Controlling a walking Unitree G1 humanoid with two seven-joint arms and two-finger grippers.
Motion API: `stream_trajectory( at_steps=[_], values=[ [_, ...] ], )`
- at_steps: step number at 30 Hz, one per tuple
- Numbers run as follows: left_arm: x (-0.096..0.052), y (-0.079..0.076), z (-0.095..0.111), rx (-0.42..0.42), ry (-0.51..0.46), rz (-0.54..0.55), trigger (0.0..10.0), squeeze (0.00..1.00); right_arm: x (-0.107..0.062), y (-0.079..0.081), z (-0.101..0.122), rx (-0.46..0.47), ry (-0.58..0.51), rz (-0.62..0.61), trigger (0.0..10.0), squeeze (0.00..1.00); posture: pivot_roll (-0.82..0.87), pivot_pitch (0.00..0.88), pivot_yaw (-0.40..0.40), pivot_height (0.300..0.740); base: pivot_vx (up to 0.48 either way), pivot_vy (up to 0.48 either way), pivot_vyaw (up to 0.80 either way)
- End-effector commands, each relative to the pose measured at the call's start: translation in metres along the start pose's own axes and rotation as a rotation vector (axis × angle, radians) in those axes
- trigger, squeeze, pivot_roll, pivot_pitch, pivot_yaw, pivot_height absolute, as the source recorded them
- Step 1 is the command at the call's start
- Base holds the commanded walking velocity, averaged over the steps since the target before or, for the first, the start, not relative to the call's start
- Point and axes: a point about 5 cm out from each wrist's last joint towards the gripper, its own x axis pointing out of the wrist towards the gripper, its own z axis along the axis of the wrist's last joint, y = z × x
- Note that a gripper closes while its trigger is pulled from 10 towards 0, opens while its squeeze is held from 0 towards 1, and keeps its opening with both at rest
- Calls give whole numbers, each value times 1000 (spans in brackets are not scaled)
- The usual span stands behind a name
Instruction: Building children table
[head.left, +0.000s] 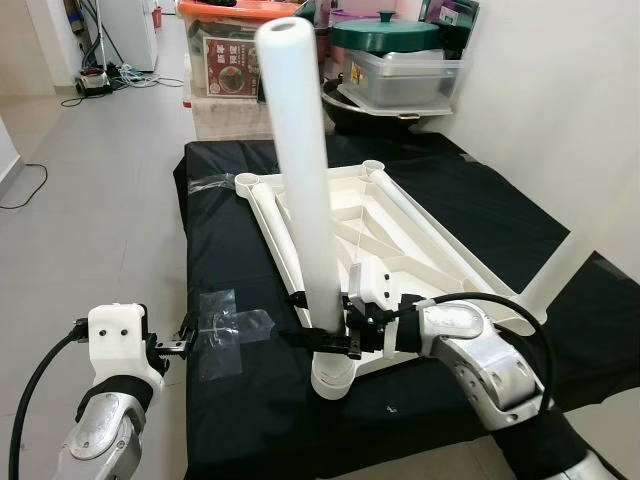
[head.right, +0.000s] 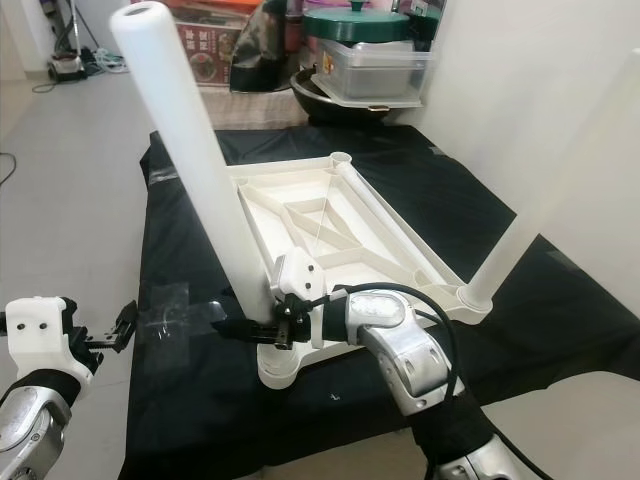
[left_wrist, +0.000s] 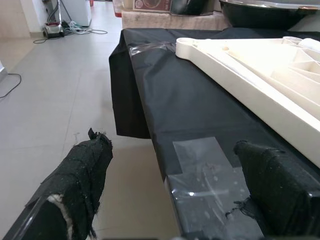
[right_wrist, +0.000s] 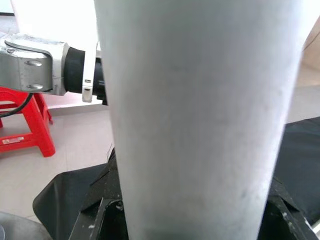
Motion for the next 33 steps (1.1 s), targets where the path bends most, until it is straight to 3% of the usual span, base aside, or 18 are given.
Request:
stream_trajectory(
  at_steps=[1,8,13,19,23,25,26,28,29,31,32,33],
  values=[
    [2,-1,-4,-11,18,8,10000,0,8,9,-18,88,49,63,0,0,111,0,-109,740,0,0,0],
    [1,1,-6,-11,23,13,10000,0,8,9,-21,110,34,23,0,0,107,0,-104,740,0,0,0],
    [2,0,-6,-12,25,10,10000,0,6,4,-23,124,9,-73,0,0,100,0,-99,740,0,0,0],
    [1,2,-6,-11,26,18,10000,0,-3,-7,-26,148,-63,-370,0,0,96,0,-95,740,0,0,0],
    [0,4,-7,-10,28,22,10000,0,-6,-3,-27,149,-72,-417,0,0,90,0,-90,740,0,0,0],
    [-1,5,-7,-5,29,24,10000,0,-14,-8,-32,142,-27,-607,0,0,81,0,-82,740,0,0,0],
    [-1,5,-7,-5,29,24,10000,0,-14,-8,-32,142,-27,-607,0,0,81,0,-82,740,0,0,0],
    [1,6,-6,2,29,24,10000,0,-25,-15,-37,158,2,-812,0,0,75,0,-74,740,0,0,0],
    [1,6,-6,2,29,24,10000,0,-25,-15,-37,158,2,-812,0,0,75,0,-74,740,0,0,0],
    [5,6,-4,8,24,21,10000,0,-49,-28,-48,183,39,-1135,0,0,75,0,-63,740,0,0,0],
    [5,6,-4,8,24,21,10000,0,-49,-28,-48,183,39,-1135,0,0,75,0,-63,740,0,0,0],
    [6,6,-4,10,21,20,10000,0,-58,-31,-52,194,52,-1250,0,0,75,0,-63,740,0,0,0]
  ],
)
